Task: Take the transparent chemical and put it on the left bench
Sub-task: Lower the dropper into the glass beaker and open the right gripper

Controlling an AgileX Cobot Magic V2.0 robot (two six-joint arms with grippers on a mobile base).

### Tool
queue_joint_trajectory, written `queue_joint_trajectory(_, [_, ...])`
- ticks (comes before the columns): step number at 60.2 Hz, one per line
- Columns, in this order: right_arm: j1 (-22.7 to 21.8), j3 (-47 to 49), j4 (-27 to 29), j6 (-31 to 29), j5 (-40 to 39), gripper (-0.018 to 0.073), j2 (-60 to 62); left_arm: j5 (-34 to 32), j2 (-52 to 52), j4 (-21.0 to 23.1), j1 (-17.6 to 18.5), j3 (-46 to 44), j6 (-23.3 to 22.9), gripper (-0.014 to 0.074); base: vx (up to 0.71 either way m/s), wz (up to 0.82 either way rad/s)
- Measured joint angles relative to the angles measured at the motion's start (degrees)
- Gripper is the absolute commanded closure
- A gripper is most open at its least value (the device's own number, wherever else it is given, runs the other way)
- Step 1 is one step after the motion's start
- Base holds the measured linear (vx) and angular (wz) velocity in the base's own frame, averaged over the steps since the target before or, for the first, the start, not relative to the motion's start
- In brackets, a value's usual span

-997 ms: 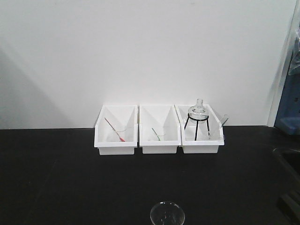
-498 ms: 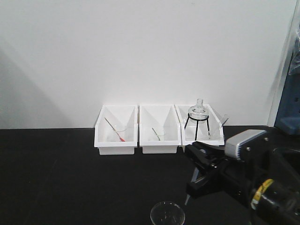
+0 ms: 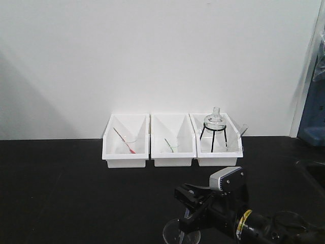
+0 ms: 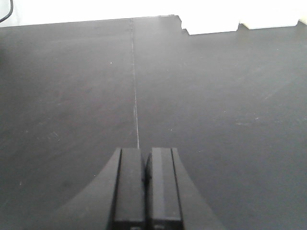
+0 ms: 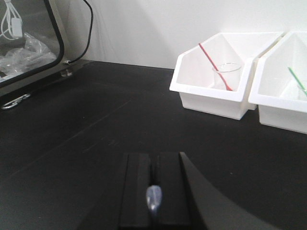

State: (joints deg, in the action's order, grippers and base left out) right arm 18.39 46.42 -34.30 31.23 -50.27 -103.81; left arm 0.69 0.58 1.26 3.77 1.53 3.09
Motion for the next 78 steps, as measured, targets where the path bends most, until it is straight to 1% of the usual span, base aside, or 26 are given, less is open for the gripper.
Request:
queue_joint_trajectory(8, [0.0,0.0,0.1,-0.7,-1.0,0.0401,-0.6,0.0,0.0,0.0,0.0,0.0,0.0,0.0600,0.00,0.00])
queue_joint_trajectory(20, [0.0,0.0,0.1,-2.8,-1.3,0.0157,-0.6,0.0,0.0,0.0,0.0,0.0,0.0,0.0600,0.00,0.00])
queue_joint_trajectory(24, [0.0,0.0,0.1,-2.9,-1.3,0.0094,-0.6,0.0,0.0,0.0,0.0,0.0,0.0,0.0600,0.00,0.00])
queue_joint_trajectory(29, [0.0,0.0,0.1,-2.9,-1.3,0.0041,-0.6,0.0,0.0,0.0,0.0,0.0,0.0,0.0600,0.00,0.00])
queue_joint_trajectory(34, [0.0,0.0,0.1,-2.9,-1.3,0.0027,-0.6,0.0,0.0,0.0,0.0,0.0,0.0,0.0600,0.00,0.00])
queue_joint_trajectory(54, [0.0,0.0,0.1,-2.6,-1.0,0.0033,0.7,0.0,0.0,0.0,0.0,0.0,0.0,0.0600,0.00,0.00])
queue_joint_trajectory(61, [0.0,0.0,0.1,-2.8,1.9,0.0091,3.8,0.0,0.0,0.0,0.0,0.0,0.0,0.0600,0.00,0.00])
queue_joint_trajectory(66, [0.0,0.0,0.1,-2.9,8.2,0.0174,7.6,0.0,0.0,0.0,0.0,0.0,0.0,0.0600,0.00,0.00])
queue_joint_trajectory(69, [0.0,0.0,0.1,-2.9,14.2,0.0238,10.3,0.0,0.0,0.0,0.0,0.0,0.0,0.0600,0.00,0.00])
queue_joint_trajectory(74, [0.0,0.0,0.3,-3.0,23.5,0.0382,15.7,0.0,0.0,0.0,0.0,0.0,0.0,0.0600,0.00,0.00])
queue_joint_trajectory(78, [0.0,0.0,0.4,-3.0,32.5,0.0502,20.8,0.0,0.0,0.0,0.0,0.0,0.0,0.0600,0.00,0.00])
